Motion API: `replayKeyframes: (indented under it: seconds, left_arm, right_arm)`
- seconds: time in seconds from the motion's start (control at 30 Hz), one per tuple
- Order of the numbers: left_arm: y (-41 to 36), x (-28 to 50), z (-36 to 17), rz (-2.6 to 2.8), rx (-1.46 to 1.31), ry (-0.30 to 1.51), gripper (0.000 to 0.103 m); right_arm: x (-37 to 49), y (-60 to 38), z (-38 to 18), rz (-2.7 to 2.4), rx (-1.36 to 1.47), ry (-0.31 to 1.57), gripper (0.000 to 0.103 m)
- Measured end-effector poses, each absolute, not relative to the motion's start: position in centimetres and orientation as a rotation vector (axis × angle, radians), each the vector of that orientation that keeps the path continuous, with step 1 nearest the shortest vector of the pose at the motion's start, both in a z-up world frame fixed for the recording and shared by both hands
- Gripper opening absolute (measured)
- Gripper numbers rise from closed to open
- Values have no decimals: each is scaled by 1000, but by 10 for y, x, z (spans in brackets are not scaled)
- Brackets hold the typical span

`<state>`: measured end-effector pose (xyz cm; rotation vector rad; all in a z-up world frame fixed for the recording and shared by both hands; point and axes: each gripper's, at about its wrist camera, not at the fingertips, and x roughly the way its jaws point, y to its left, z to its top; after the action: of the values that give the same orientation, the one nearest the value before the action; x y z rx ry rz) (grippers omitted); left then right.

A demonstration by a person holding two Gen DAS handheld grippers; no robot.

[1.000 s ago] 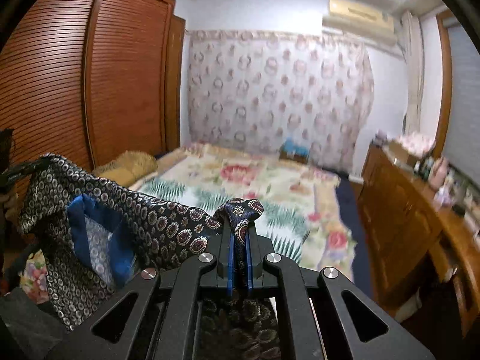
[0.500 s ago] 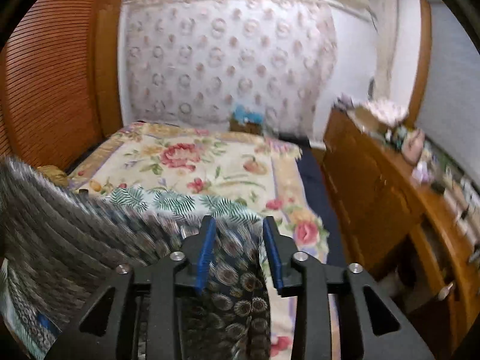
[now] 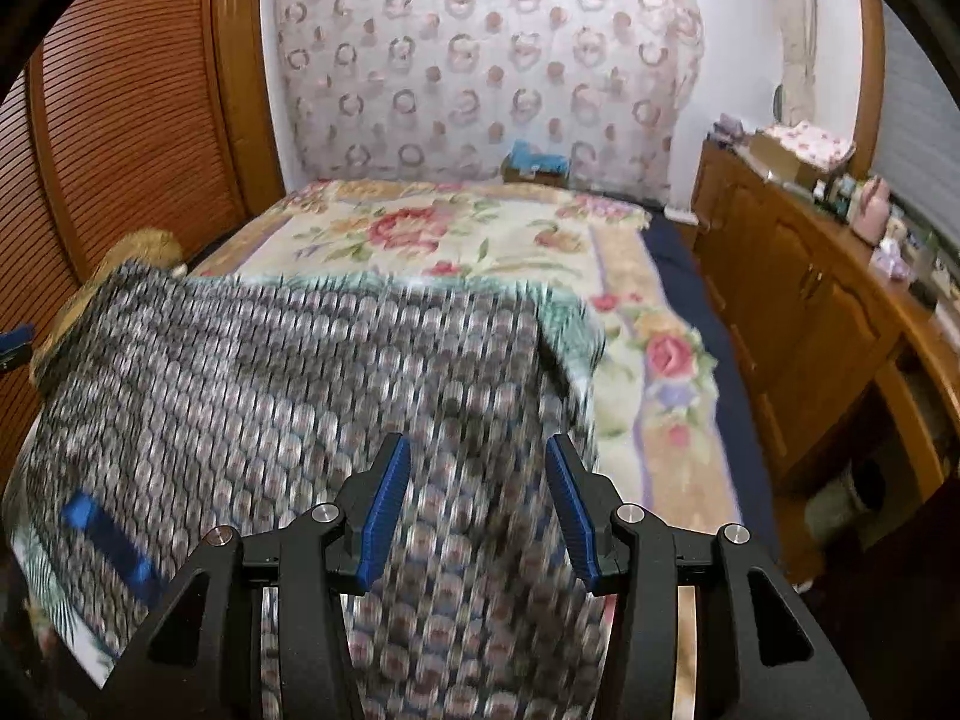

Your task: Fold small clothes

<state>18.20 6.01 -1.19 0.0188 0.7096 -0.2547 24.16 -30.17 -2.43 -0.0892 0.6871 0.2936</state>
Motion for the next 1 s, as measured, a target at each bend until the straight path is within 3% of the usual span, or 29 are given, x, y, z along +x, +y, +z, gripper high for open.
replayKeyframes:
  seconds: [0.67, 0.73, 0.83, 0.9, 1.0]
  left_arm:
    - [5, 177, -84, -305, 73, 886, 79]
    - [5, 178, -85, -304, 70, 890, 79]
    - [0, 179, -86, -295, 96, 897, 83]
    - [-7, 181, -88, -295, 130, 901, 88]
    - [-8, 182, -90, -306, 132, 908, 92]
  right_arm:
    - [227, -338, -47, 267, 14, 770, 49]
    - [233, -333, -52, 260, 8, 776, 44]
    - [239, -333, -55, 258, 9, 798, 29]
    - [241, -332, -56, 264, 10, 793, 11]
    - [241, -330, -57, 283, 13, 791, 5]
